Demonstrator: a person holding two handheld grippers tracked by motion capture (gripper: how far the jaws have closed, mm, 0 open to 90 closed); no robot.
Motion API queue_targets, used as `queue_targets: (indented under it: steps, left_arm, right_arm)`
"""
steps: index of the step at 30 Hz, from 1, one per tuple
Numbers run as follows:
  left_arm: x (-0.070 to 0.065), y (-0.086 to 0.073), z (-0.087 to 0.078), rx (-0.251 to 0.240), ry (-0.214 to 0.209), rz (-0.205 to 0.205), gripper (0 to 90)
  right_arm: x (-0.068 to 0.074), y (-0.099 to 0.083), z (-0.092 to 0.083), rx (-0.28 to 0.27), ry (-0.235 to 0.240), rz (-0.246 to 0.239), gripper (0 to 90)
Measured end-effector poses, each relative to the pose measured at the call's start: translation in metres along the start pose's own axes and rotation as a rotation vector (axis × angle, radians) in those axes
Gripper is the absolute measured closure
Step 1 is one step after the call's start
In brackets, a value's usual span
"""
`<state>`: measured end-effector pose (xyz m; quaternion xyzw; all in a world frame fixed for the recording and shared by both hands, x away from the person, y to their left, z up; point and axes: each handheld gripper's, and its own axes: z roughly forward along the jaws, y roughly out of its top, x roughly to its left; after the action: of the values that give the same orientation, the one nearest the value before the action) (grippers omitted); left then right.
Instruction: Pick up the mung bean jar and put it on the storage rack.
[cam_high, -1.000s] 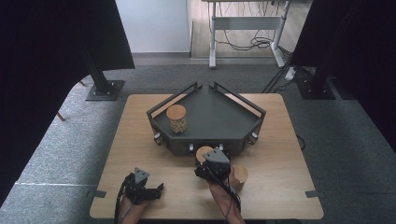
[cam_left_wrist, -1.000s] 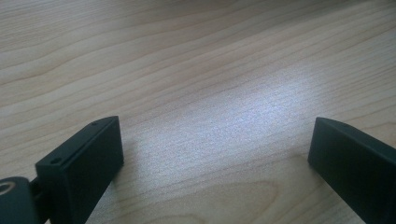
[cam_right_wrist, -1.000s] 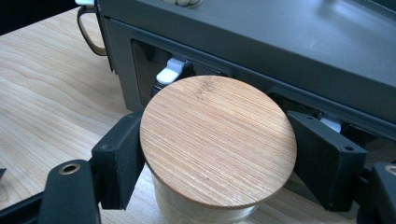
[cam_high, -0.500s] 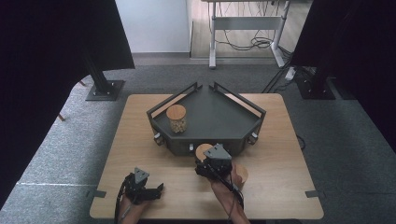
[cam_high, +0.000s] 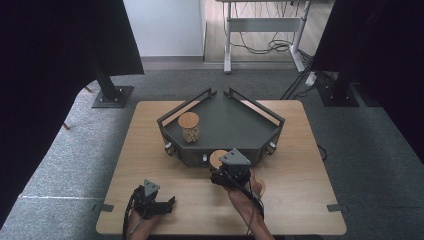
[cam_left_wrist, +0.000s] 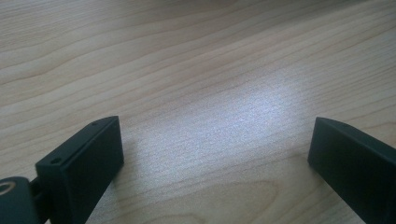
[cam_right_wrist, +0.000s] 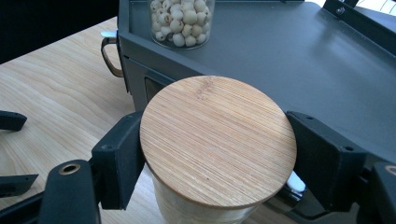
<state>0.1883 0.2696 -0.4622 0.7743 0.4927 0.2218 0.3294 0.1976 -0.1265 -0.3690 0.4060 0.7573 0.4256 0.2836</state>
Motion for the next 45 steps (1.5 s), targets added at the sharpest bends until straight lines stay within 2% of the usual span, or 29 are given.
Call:
queue_targets:
  steps: [6,16,37,45]
  left_arm:
    - [0.0,0.0,0.0,0.0,0.0,0.0,3.0]
    - [0.0,0.0,0.0,0.0,-0.001,0.002,3.0]
    - [0.001,0.0,0.0,0.0,-0.001,0.004,3.0]
    - [0.001,0.0,0.0,0.002,-0.002,0.005,3.0]
  right_arm:
    - [-0.01,0.008,-0.001,0.001,0.025,0.005,23.3]
    - [-0.022,0.021,-0.004,-0.006,0.041,-0.001,23.3]
    - [-0.025,0.046,-0.005,-0.009,0.054,-0.03,23.3]
    - [-0.027,0.055,-0.009,-0.026,0.054,-0.036,23.3]
